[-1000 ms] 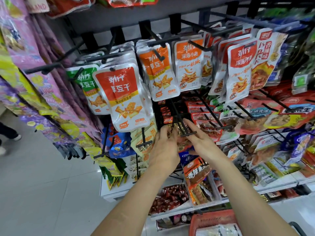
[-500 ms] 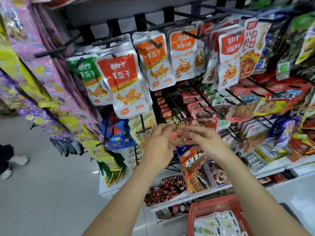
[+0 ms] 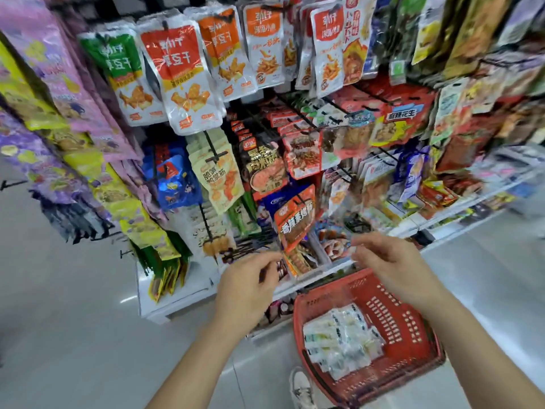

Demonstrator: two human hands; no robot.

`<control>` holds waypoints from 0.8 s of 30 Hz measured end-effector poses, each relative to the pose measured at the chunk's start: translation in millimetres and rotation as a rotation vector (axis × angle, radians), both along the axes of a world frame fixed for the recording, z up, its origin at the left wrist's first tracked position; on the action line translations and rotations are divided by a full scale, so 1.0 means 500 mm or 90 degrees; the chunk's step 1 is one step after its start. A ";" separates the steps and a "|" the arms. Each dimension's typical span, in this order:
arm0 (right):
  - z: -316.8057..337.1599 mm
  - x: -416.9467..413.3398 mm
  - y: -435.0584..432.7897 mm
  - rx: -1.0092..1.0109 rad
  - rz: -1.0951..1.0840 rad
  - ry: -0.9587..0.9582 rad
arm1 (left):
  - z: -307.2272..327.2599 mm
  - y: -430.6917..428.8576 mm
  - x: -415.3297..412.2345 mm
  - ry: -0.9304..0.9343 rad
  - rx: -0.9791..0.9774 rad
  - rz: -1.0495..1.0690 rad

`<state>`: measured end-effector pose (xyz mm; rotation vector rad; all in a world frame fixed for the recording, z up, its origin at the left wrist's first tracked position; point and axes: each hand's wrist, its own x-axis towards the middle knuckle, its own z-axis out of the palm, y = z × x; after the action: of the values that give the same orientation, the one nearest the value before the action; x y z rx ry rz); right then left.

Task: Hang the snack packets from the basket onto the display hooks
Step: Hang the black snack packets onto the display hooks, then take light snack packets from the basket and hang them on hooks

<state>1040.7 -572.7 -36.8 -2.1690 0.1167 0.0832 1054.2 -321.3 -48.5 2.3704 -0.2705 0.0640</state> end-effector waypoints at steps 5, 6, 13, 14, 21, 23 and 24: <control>-0.050 -0.096 -0.082 -0.255 0.085 0.047 | -0.065 -0.049 -0.072 0.038 0.098 -0.074; -0.060 -0.106 -0.099 -0.270 0.092 0.048 | -0.077 -0.063 -0.083 0.043 0.118 -0.090; -0.195 -0.143 -0.257 -0.142 0.088 0.163 | -0.196 -0.208 -0.149 0.175 0.124 -0.035; -0.226 -0.146 -0.287 -0.133 0.105 0.178 | -0.218 -0.237 -0.159 0.189 0.114 -0.004; -0.418 -0.120 -0.457 -0.051 0.150 0.268 | -0.414 -0.451 -0.215 0.280 0.107 0.103; -0.491 -0.100 -0.472 0.004 0.118 0.279 | -0.502 -0.486 -0.208 0.289 0.105 0.119; -0.535 -0.086 -0.474 0.040 0.097 0.281 | -0.554 -0.498 -0.195 0.298 0.096 0.131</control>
<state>997.8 -809.9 -304.5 -2.0628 0.1963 0.6441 956.5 -570.2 -325.5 2.4704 0.2002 -0.4216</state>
